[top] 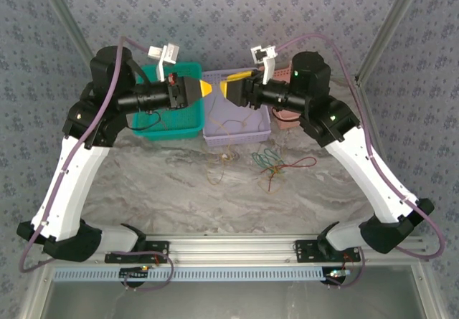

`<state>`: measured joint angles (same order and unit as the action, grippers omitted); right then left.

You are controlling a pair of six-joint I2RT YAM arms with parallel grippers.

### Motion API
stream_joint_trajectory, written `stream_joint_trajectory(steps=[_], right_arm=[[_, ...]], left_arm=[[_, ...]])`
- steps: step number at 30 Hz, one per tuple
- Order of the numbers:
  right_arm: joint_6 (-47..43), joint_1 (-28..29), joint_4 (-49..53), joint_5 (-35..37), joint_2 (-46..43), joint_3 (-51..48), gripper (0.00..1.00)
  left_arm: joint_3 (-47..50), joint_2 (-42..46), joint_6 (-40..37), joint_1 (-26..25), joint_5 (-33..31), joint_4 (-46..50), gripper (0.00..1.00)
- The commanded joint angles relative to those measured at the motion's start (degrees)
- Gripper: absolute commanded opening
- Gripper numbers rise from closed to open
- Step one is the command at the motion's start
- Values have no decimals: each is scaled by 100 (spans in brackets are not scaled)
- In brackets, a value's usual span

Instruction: Untangle the cables

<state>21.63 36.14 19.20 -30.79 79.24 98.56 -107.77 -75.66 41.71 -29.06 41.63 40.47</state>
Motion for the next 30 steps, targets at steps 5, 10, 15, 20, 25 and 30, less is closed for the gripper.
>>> stream_joint_trajectory(steps=[5,10,15,20,25,30], right_arm=[[-454,-117,331,-1778,380,529,43],[-629,-125,548,-2048,425,460,39],[-678,-140,586,-2098,433,339,30],[-701,-164,654,-2060,452,255,24],[-708,-205,650,-2071,388,80,24],[-726,-259,695,-2013,299,-64,28]], left_arm=[[-305,-221,-668,-41,362,758,0],[-365,-311,-861,-39,507,918,0],[-362,-344,-954,-35,541,998,0],[-364,-348,-984,-38,551,1022,0],[-368,-345,-1010,-40,563,1050,0],[-368,-370,-1026,-39,521,1088,0]])
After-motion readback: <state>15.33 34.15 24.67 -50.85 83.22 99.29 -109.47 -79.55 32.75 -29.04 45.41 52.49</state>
